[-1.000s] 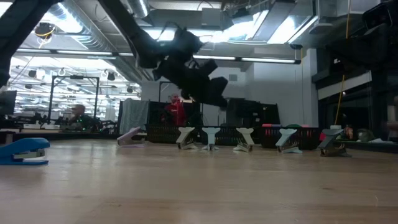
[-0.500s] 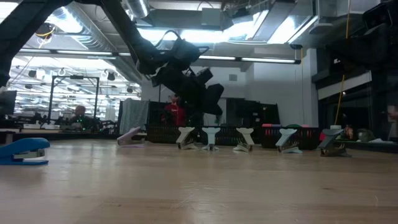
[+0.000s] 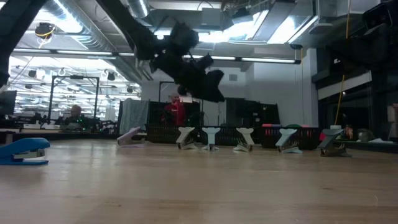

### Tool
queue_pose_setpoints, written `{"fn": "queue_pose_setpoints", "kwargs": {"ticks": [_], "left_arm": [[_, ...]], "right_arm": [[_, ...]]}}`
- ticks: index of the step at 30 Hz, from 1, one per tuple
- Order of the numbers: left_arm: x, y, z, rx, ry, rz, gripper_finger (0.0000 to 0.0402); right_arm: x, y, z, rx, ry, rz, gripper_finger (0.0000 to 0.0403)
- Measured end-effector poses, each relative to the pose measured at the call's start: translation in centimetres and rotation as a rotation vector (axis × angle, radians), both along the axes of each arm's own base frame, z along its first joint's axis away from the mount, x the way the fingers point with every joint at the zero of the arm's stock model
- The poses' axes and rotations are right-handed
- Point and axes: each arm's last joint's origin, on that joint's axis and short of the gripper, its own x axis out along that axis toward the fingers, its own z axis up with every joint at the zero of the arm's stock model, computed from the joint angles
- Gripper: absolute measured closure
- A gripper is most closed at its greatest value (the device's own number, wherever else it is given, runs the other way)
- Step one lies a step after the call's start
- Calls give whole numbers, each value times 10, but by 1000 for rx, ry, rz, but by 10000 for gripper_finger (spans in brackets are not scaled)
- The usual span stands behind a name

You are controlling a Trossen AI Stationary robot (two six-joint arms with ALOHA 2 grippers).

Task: Pick and place Stapler, Stapler remover, tape
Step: Put the blue stapler into the middle black bin

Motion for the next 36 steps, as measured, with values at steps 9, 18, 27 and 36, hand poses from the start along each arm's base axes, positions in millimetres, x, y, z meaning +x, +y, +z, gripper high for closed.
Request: {"fn": "queue_pose_setpoints", "kwargs": {"ticks": [9,18,27,36], "left_arm": [[-18,-45,52,-37,53,-113,257],[-27,-107,78,-53,82,-250,258],[-40,-164,75,-89,229,-291,258],[-63,-207,61,-250,445,-377,258]], "right_arm": [[0,0,0,0,0,0,363],[0,0,0,0,0,0,363],[0,0,0,0,0,0,363],[0,0,0,0,0,0,363]]}}
